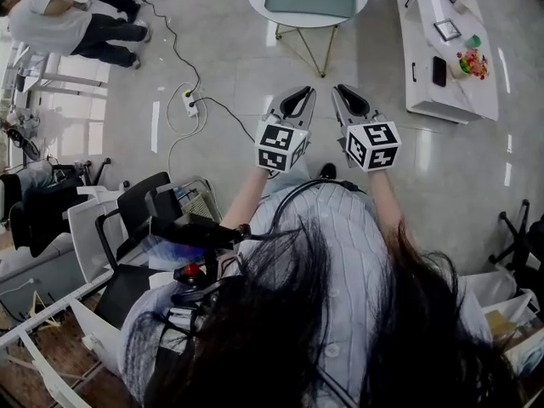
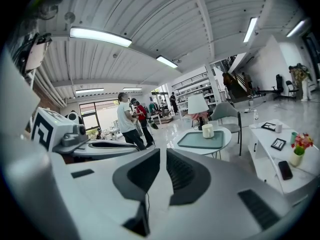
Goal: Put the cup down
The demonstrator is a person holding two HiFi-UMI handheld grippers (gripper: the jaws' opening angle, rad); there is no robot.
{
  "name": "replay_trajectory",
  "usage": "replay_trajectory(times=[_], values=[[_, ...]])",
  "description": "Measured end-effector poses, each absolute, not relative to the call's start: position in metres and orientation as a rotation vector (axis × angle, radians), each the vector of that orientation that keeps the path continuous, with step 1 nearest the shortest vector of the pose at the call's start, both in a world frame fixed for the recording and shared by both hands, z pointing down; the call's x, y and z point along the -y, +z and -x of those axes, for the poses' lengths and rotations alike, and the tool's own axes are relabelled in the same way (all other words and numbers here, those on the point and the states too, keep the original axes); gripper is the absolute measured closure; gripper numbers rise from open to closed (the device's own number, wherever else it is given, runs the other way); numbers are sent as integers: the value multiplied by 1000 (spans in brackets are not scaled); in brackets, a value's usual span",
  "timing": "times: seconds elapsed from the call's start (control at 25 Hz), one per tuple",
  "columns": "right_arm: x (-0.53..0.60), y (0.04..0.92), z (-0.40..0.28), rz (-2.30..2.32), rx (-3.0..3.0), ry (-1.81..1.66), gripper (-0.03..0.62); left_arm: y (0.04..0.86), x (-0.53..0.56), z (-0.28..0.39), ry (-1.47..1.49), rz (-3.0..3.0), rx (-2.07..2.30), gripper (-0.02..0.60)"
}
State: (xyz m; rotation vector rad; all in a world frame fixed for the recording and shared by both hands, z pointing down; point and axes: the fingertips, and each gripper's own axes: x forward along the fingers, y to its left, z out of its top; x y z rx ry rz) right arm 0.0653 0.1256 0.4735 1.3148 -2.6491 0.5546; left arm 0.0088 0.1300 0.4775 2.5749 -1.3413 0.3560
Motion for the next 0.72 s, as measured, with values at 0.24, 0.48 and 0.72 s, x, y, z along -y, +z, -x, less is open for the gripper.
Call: replay_trajectory(times=[0.24, 0.48, 0.72], values=[[-129, 471, -67, -1304, 2656, 543, 533, 474, -130, -11, 349, -2580, 1355, 545], [-132, 468, -69, -1299, 2667, 535, 533, 470, -132, -13, 347, -2585, 1367, 545], [-136, 467, -71, -1291, 2673, 532, 533, 471, -137, -16, 355, -2587, 1369, 545]])
